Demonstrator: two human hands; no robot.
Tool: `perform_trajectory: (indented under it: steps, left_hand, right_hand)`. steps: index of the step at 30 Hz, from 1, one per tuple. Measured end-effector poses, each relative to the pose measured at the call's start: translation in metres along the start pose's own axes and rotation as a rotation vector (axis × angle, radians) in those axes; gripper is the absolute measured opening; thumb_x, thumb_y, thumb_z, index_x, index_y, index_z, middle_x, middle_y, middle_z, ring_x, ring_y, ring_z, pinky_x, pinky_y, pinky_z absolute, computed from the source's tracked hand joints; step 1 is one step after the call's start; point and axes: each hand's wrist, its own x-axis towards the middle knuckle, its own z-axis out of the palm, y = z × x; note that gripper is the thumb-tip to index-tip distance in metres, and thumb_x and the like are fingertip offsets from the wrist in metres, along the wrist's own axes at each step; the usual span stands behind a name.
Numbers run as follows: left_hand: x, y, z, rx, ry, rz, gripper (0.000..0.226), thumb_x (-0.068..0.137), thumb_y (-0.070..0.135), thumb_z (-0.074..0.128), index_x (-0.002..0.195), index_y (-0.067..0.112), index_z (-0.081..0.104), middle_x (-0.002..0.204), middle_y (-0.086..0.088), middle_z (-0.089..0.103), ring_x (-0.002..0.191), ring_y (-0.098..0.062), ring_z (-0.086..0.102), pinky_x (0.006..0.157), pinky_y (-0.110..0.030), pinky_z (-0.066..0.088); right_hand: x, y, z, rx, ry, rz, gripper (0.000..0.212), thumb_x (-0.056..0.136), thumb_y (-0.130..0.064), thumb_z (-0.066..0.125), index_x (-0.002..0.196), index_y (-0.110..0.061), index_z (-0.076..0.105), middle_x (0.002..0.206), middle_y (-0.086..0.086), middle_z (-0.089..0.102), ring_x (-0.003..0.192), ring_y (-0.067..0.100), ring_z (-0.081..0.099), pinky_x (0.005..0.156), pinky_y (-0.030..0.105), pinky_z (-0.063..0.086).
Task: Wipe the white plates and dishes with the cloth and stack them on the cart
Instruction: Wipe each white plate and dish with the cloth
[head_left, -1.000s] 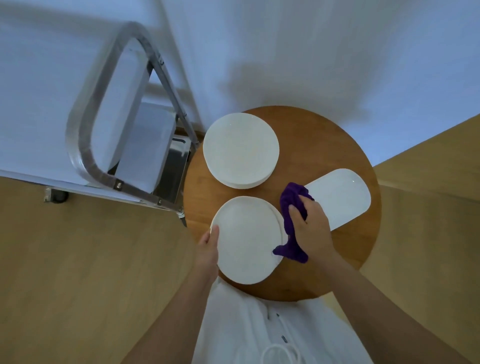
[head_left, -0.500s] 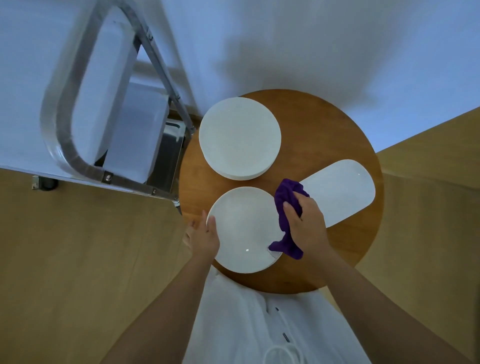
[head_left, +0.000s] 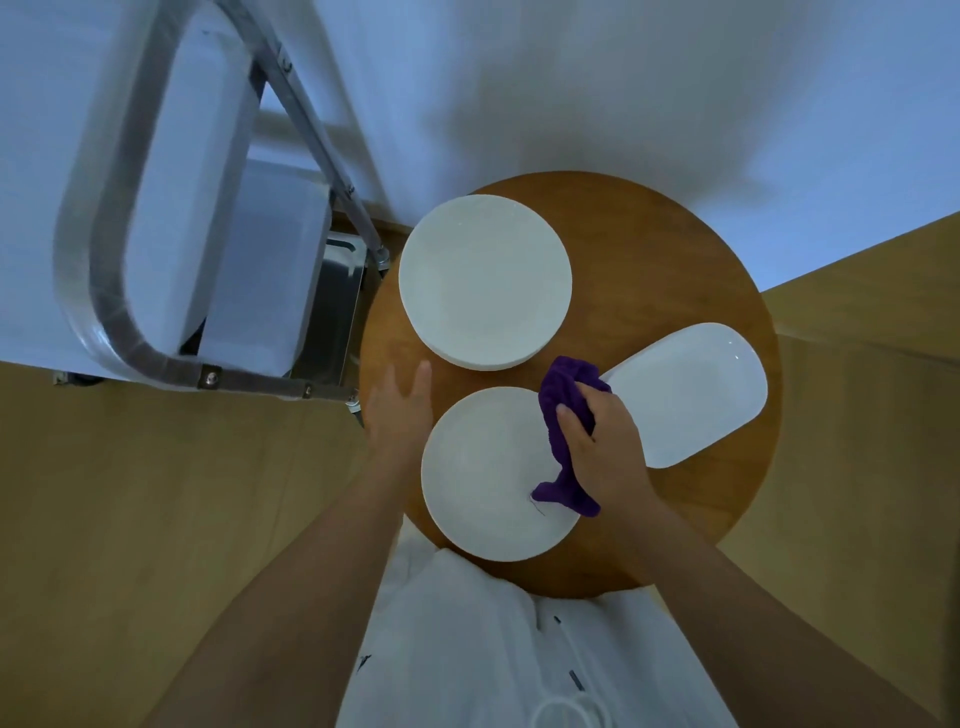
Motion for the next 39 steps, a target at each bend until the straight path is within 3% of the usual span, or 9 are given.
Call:
perform_trajectory:
  steps: [4,8,10,16,21,26,32,36,39]
  left_hand:
    - [0.030,0.048,-0.007,-0.136,-0.068,0.123,0.068,0.084,0.068,0.049,0.143,0.036,0.033,0.144,0.001,0.046,0.130,-0.027,0.046,0.104,-0.056,0.042]
    - [0.058,0.069,-0.008,-0.095,-0.041,0.218,0.056,0.093,0.019,0.054,0.145,0.021,0.032,0.140,-0.010,0.050,0.127,-0.031,0.049,0.105,-0.047,0.042]
    - [0.059,0.069,-0.005,-0.114,-0.022,0.216,0.056,0.095,0.012,0.049,0.147,0.019,0.030,0.142,-0.011,0.047,0.129,-0.031,0.047,0.105,-0.046,0.041]
    - [0.055,0.064,-0.004,0.011,-0.014,0.188,0.064,0.101,0.033,0.041,0.153,0.028,0.005,0.159,-0.002,0.022,0.142,-0.033,0.029,0.110,-0.057,0.032]
    - [0.050,0.089,-0.009,-0.191,0.093,0.266,0.040,0.102,0.020,0.040,0.142,0.022,0.039,0.140,-0.007,0.049,0.126,-0.029,0.050,0.100,-0.051,0.047]
    - [0.038,0.106,-0.017,-0.338,0.006,0.172,0.036,0.101,0.042,0.033,0.135,0.039,0.042,0.124,0.008,0.056,0.115,-0.021,0.056,0.094,-0.049,0.051]
    - [0.025,0.111,-0.029,-0.512,-0.093,0.025,0.044,0.098,0.053,0.036,0.139,0.039,0.038,0.133,0.003,0.053,0.121,-0.026,0.051,0.097,-0.053,0.048]
    - [0.004,0.114,-0.037,-0.734,-0.159,-0.058,0.045,0.096,0.056,0.040,0.136,0.036,0.045,0.130,0.000,0.057,0.117,-0.028,0.055,0.091,-0.051,0.051]
    - [-0.015,0.118,-0.044,-0.953,-0.308,-0.129,0.049,0.090,0.062,0.049,0.130,0.035,0.053,0.130,-0.004,0.059,0.118,-0.034,0.055,0.094,-0.063,0.045]
  right_hand:
    - [0.007,-0.009,0.000,0.030,0.035,-0.004,0.038,0.098,-0.023,0.047,0.134,-0.010,0.045,0.125,0.008,0.055,0.107,0.017,0.050,0.087,0.026,0.043]
    - [0.015,-0.019,-0.001,0.049,0.073,-0.028,0.037,0.097,-0.022,0.048,0.132,-0.009,0.047,0.122,0.009,0.057,0.100,0.011,0.045,0.080,0.021,0.038]
    - [0.019,-0.024,-0.003,0.057,0.084,-0.034,0.037,0.097,-0.021,0.048,0.132,-0.009,0.046,0.123,0.009,0.057,0.105,0.015,0.049,0.080,0.021,0.038]
    - [0.024,-0.037,-0.008,0.082,0.086,-0.048,0.037,0.097,-0.021,0.048,0.132,-0.008,0.046,0.123,0.009,0.056,0.108,0.019,0.051,0.083,0.022,0.040]
    - [0.024,-0.047,-0.013,0.126,0.077,-0.031,0.037,0.097,-0.021,0.048,0.133,-0.010,0.045,0.121,0.007,0.054,0.107,0.020,0.051,0.089,0.033,0.048]
    - [0.024,-0.053,-0.021,0.194,0.128,-0.054,0.033,0.097,-0.020,0.048,0.128,-0.010,0.049,0.103,-0.007,0.049,0.095,0.012,0.050,0.077,0.024,0.045]
    - [0.020,-0.063,-0.030,0.249,0.176,-0.053,0.027,0.097,-0.022,0.049,0.123,-0.014,0.051,0.087,-0.021,0.046,0.079,0.006,0.053,0.063,0.013,0.041]
    - [0.015,-0.076,-0.049,0.418,0.193,-0.033,0.010,0.098,-0.025,0.047,0.105,-0.024,0.053,0.094,-0.003,0.060,0.082,0.015,0.059,0.062,0.020,0.048]
    - [0.009,-0.096,-0.072,0.597,0.289,-0.052,0.010,0.098,-0.027,0.046,0.093,-0.031,0.053,0.084,-0.002,0.062,0.073,0.012,0.060,0.054,0.016,0.047]
